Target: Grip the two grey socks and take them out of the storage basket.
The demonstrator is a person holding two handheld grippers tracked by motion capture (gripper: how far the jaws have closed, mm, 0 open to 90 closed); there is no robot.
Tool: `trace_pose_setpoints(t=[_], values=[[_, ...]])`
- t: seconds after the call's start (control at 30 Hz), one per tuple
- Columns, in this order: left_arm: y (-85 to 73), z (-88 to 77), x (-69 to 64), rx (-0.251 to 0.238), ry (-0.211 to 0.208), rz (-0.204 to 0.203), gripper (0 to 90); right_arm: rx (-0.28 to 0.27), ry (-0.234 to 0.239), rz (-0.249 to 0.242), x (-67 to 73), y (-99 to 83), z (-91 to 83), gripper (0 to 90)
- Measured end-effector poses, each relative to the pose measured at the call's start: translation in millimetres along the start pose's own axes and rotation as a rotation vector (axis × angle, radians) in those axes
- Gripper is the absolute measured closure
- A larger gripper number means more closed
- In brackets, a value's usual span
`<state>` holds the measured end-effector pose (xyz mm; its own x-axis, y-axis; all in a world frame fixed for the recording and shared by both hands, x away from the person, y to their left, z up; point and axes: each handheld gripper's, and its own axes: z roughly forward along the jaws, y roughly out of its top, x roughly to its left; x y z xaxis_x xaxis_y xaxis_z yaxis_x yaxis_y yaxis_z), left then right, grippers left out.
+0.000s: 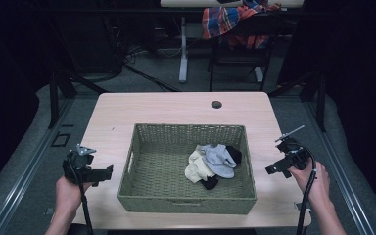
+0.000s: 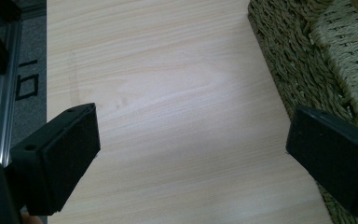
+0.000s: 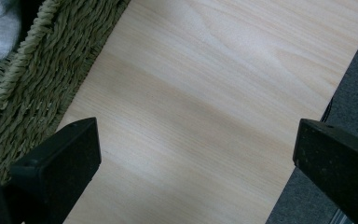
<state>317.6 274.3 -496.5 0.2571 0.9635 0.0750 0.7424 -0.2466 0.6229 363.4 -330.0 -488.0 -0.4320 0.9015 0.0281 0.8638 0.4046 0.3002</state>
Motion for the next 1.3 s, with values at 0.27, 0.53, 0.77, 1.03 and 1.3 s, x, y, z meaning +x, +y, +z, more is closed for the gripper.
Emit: trace_pose_setpoints(t=[0.27, 0.53, 0.77, 1.03, 1.3], values=[[-1.7, -0.4, 1.7, 0.001, -0.001, -0.006, 2.9, -0.021, 0.004, 0.022, 1.3, 4.3, -4.2, 0.7], [-1.6, 0.3, 0.9, 0.007, -0.002, -0.003, 2.8, -0.048, 0.026, 0.024, -3.8, 13.2, -14.7, 0.0], [-2.7, 0.2, 2.2, 0.008, -0.006, -0.007, 2.7, -0.066, 0.034, 0.024, -5.1, 22.2, -23.6, 0.0], [-2.4, 0.4, 1.1, 0.010, -0.006, -0.006, 2.7, -0.079, 0.026, -0.015, 3.3, 37.2, -40.5, 0.0], [-3.1, 0.8, 2.5, 0.011, -0.006, -0.013, 2.7, -0.105, 0.054, -0.041, 13.2, 56.3, -58.3, 0.0]])
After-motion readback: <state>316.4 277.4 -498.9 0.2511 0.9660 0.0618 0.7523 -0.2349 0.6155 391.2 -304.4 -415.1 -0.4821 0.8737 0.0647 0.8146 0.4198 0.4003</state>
